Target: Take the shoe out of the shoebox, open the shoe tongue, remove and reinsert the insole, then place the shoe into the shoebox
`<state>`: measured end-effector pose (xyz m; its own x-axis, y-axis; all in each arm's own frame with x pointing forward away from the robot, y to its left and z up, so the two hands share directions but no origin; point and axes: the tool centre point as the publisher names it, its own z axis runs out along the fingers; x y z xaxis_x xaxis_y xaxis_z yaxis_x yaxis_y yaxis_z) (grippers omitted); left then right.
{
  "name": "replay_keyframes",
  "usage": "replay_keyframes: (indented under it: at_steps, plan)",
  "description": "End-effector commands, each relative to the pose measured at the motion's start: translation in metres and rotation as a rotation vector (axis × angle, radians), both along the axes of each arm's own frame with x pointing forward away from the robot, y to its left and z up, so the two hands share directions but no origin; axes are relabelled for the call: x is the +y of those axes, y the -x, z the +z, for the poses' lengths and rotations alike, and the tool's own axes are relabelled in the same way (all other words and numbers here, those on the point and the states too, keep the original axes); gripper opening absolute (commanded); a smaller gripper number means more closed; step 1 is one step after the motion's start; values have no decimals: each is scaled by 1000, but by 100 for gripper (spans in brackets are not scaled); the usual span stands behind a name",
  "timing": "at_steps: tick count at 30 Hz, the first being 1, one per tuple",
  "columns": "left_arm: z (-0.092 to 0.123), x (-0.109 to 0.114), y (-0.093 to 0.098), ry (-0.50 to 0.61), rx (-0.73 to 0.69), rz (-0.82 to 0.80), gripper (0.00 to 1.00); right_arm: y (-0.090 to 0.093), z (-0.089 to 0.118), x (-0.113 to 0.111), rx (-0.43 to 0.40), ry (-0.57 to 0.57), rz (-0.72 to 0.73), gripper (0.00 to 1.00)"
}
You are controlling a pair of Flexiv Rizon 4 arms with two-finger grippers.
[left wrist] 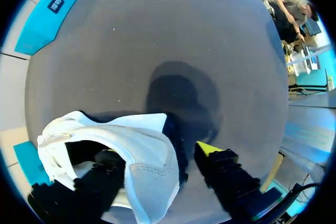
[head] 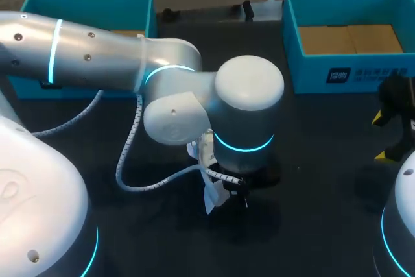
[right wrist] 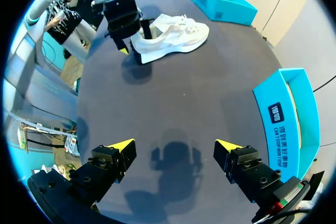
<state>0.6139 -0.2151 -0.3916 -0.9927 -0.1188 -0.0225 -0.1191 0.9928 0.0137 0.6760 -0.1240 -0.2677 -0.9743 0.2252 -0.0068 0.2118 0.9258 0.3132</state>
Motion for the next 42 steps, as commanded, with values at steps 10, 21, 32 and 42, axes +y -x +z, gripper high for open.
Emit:
replay_keyframes:
  at_steps: [10,21,32,42]
  plan:
    - [10,11,2,3,-51,57,76,1,0,1,-1,4,-2,100]
    - [9,13,2,3,-64,72,49,1,0,1,-1,4,-2,100]
    - [-5,15,-2,0,-28,88,31,1,0,1,-1,4,-2,100]
    - [-1,21,-5,19,0,69,0,1,0,1,-1,4,-2,100]
